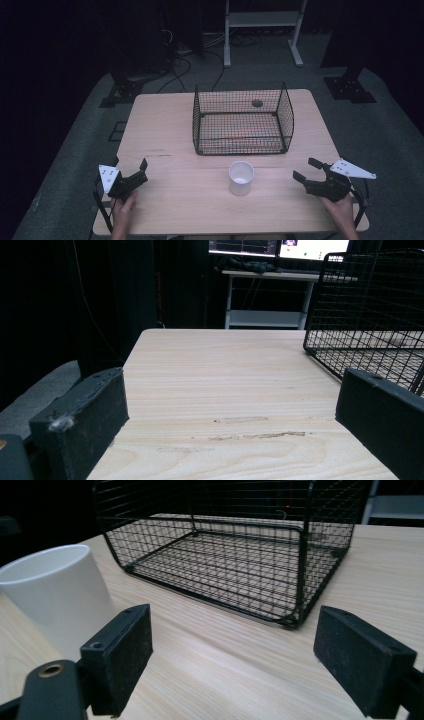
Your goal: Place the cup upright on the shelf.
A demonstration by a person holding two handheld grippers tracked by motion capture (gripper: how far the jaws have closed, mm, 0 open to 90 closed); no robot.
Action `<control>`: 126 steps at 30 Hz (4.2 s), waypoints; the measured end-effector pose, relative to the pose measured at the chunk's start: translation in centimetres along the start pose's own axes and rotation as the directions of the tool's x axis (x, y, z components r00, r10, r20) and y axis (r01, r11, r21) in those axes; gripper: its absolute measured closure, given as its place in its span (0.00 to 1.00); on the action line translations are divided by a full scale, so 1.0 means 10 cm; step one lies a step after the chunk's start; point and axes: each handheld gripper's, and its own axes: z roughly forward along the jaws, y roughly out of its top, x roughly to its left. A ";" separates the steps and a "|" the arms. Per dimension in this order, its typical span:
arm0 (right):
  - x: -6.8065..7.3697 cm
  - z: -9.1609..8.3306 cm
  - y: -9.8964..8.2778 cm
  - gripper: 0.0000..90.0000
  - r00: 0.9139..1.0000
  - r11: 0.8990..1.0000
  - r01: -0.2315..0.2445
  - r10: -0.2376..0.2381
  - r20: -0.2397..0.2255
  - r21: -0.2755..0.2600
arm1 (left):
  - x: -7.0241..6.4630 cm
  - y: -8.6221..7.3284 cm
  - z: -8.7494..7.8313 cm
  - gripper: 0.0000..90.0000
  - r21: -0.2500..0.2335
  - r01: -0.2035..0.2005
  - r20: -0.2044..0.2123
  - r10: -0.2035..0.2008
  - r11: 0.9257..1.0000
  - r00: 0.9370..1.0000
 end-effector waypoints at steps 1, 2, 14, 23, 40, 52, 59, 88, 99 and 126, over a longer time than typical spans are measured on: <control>0.01 0.00 0.01 0.16 1.000 1.000 0.007 -0.007 -0.004 -0.002 | 0.00 0.00 0.00 0.00 0.000 0.001 -0.001 -0.001 1.000 1.000; 0.02 0.00 0.03 0.16 1.000 1.000 0.013 -0.013 -0.003 -0.004 | 0.00 0.00 0.00 0.00 0.000 0.001 -0.001 -0.001 1.000 1.000; 0.14 0.07 0.17 0.15 0.997 0.997 0.067 -0.065 -0.031 0.042 | 0.00 0.00 0.00 0.00 -0.001 0.001 0.000 -0.001 1.000 1.000; 0.24 0.18 0.28 0.15 0.992 0.993 0.102 -0.097 -0.075 0.064 | 0.00 0.00 0.00 0.00 -0.001 0.000 0.001 0.000 1.000 1.000; 0.47 0.34 0.39 0.13 0.976 0.987 0.135 -0.117 -0.182 0.089 | 0.00 0.00 0.00 0.00 -0.001 0.000 0.002 0.000 1.000 1.000; 0.69 0.46 0.36 0.10 0.955 0.979 0.168 -0.132 -0.266 0.119 | 0.00 0.00 0.00 0.00 -0.001 0.000 0.002 0.000 1.000 1.000; 0.82 0.54 0.33 0.10 0.942 0.973 0.185 -0.137 -0.305 0.136 | 0.00 0.00 0.00 0.00 -0.002 0.002 0.002 -0.002 1.000 1.000; 1.10 0.95 0.30 0.03 0.925 0.946 0.249 -0.169 -0.341 0.208 | 0.00 0.00 0.00 0.00 -0.002 0.005 0.005 -0.005 1.000 1.000; 1.16 1.11 0.28 0.03 0.924 0.944 0.253 -0.171 -0.341 0.212 | 0.01 0.00 0.00 0.00 -0.002 0.006 0.006 -0.005 1.000 1.000; 1.20 1.20 0.40 0.21 0.909 0.949 0.246 -0.155 -0.388 0.196 | 0.01 0.00 0.00 0.00 -0.002 0.006 0.005 -0.006 1.000 1.000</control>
